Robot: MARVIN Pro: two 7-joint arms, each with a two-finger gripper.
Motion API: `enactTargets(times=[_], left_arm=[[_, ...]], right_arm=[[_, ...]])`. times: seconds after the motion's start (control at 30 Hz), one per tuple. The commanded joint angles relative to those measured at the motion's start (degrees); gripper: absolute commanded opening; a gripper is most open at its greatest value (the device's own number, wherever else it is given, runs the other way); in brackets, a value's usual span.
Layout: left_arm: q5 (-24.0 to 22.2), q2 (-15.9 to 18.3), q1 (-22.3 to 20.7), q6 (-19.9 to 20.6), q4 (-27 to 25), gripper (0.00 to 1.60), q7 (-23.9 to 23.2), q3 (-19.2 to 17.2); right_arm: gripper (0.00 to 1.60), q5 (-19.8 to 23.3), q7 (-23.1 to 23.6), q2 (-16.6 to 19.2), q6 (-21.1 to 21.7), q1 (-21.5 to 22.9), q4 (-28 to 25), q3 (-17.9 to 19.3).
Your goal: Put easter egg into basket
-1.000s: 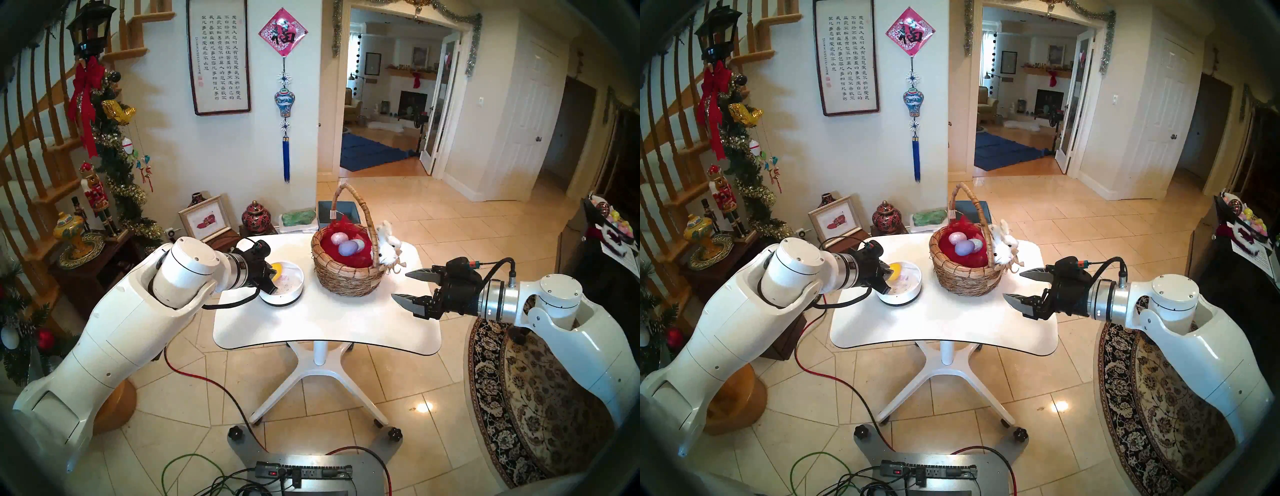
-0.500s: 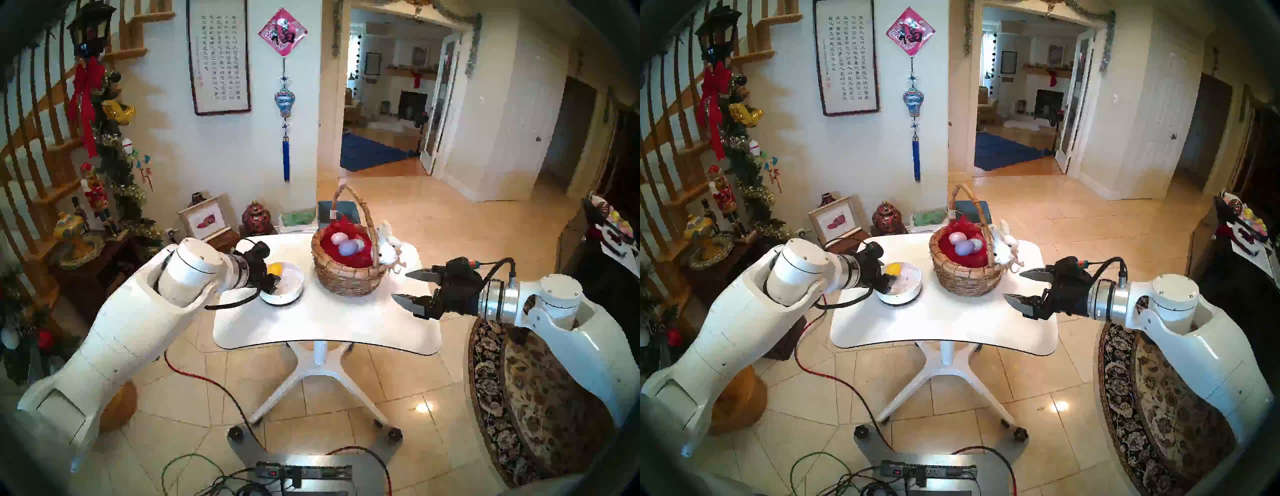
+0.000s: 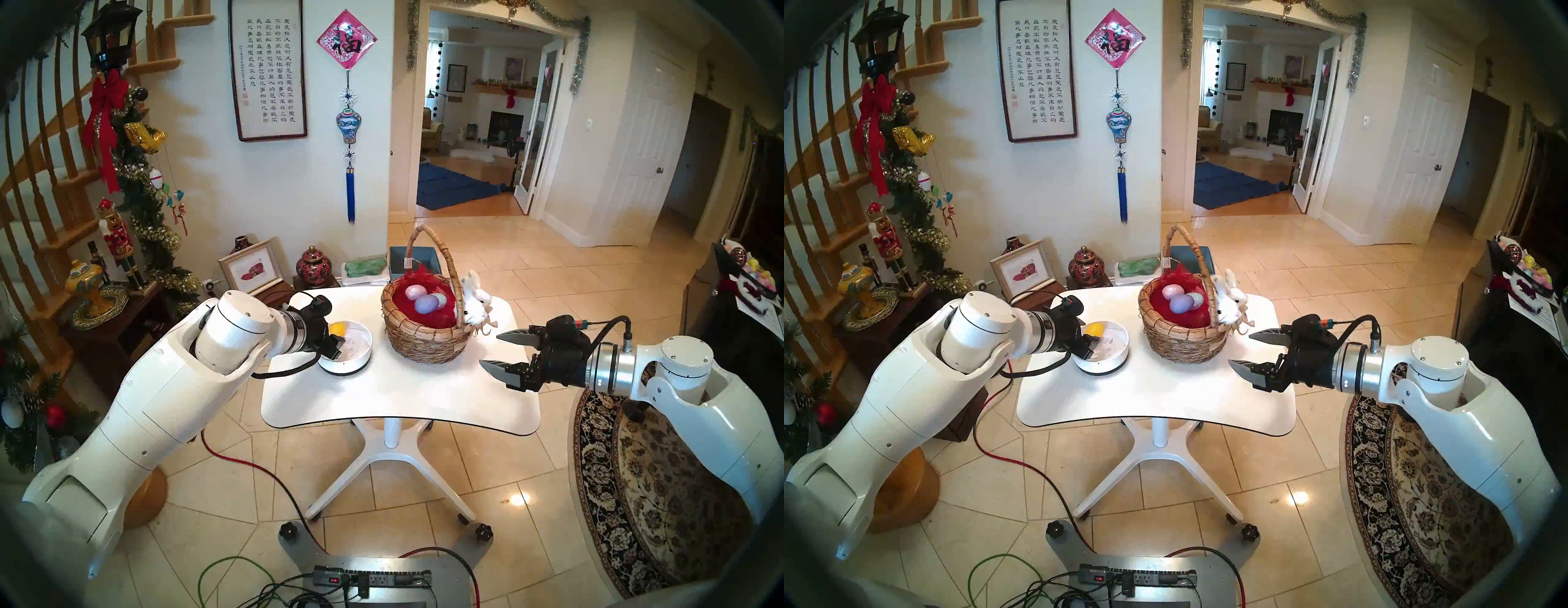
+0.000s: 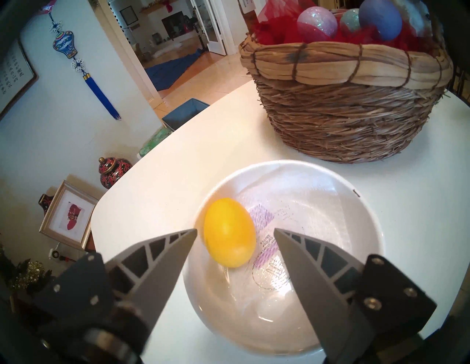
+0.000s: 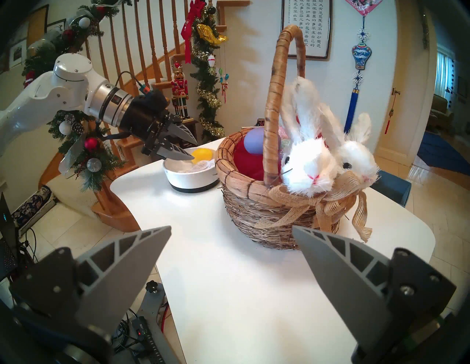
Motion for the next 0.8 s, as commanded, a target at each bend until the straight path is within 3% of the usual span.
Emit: enactTargets(times=[0.0, 0.77], left_arm=[[0.3, -0.3, -1.3, -0.7, 0.3, 1.16, 0.0, -0.2], [1.5, -1.2, -1.3, -1.2, 1.7, 1.2, -1.2, -0.2]], right_arm=[[1.6, 0.1, -0.1, 0.1, -0.1, 0.1, -0.1, 0.5], [1.6, 0.1, -0.1, 0.1, -0.2, 0.1, -0.1, 0.5]])
